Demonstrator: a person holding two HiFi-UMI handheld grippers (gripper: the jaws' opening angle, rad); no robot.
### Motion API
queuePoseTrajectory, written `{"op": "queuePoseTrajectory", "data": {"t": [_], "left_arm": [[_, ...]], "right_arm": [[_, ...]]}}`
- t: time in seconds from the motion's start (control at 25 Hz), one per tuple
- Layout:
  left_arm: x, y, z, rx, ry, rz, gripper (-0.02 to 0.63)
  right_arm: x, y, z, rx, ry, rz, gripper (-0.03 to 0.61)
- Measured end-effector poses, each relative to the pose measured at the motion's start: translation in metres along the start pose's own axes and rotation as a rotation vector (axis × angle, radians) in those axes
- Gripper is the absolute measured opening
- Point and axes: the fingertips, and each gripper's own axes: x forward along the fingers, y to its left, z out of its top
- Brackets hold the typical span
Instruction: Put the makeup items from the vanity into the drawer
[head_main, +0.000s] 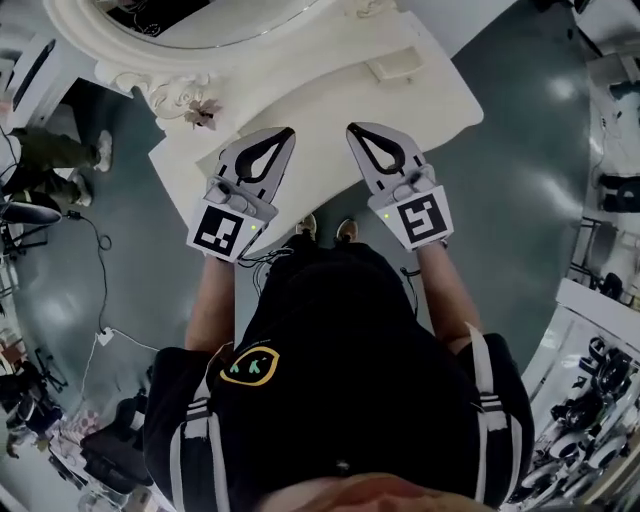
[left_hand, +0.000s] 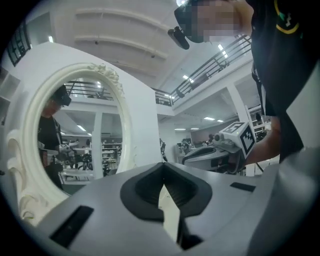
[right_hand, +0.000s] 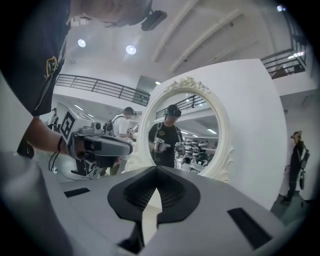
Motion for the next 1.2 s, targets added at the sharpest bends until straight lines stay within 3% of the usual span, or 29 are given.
{"op": "queuePoseTrajectory", "data": {"t": [0.16, 0.4, 0.56, 0.72, 0.88, 1.04, 1.2], "left_arm": [[0.04, -0.025, 0.021, -0.083, -0.056, -0.098, 0.018], [0.061, -0.035, 0.022, -0.062, -0.056, -0.145, 0.018], [0.065, -0.035, 0.026, -0.072, -0.061, -0.148, 0.018], [0.06, -0.028, 0.008, -0.001, -0.038, -0.155, 0.018], [0.063, -0.027, 0.021, -0.071, -0.051, -0.135, 0.018], [0.058, -0.023, 0.008, -0.002, -0.04, -0.145, 0.018], [0.061, -0.025, 0.019, -0.058, -0.051, -0.134, 0.018]], "right_arm": [[-0.029, -0.027, -0.001, -0.006, 0.013, -0.109, 0.021], [-0.046, -0.05, -0.001, 0.005, 0.011, -0.168, 0.021], [-0.048, -0.052, -0.002, 0.006, 0.009, -0.173, 0.021], [-0.043, -0.05, -0.001, 0.013, 0.001, -0.158, 0.02], [-0.038, -0.048, -0.002, 0.013, -0.002, -0.147, 0.02], [-0.036, -0.048, -0.001, 0.017, -0.002, -0.144, 0.02], [-0.035, -0.048, -0.001, 0.017, -0.002, -0.144, 0.02]]}}
